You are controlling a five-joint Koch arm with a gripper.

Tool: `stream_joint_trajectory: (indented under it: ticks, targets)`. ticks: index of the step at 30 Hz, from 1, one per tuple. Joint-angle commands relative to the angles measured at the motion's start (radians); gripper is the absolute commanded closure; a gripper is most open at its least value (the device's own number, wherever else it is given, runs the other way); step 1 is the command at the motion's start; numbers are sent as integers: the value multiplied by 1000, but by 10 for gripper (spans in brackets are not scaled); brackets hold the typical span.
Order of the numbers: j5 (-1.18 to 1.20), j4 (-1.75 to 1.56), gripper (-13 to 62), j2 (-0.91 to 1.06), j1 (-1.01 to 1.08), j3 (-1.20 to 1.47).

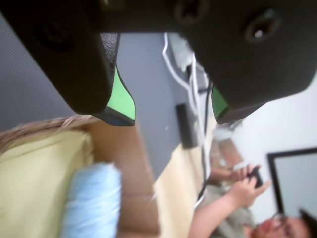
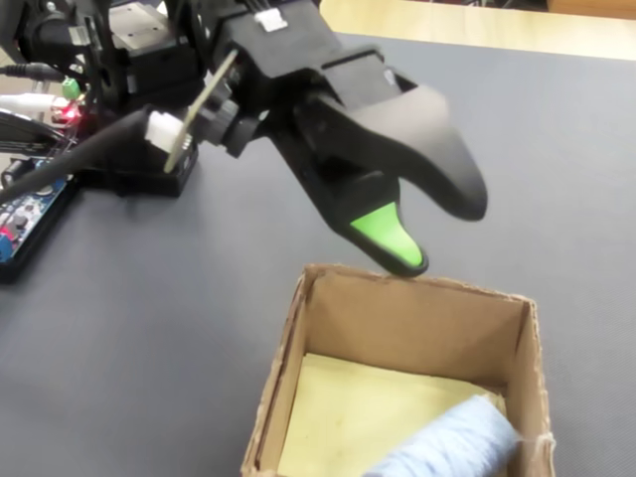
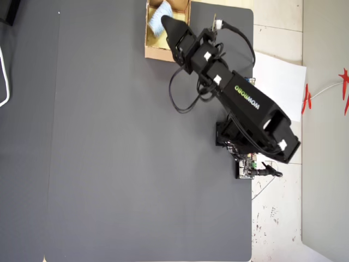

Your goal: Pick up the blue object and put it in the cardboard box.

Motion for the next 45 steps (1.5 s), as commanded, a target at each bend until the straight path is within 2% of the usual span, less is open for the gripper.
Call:
stream_joint_trajectory:
  ticks: [1,27,35,45]
  targets:
    - [48,-117,172,74,-54,-21]
    - [-9,-225,169,486,-704,561]
    - [-8,-262,153,489,-744,830]
    - [-21,28,153,488,-739,836]
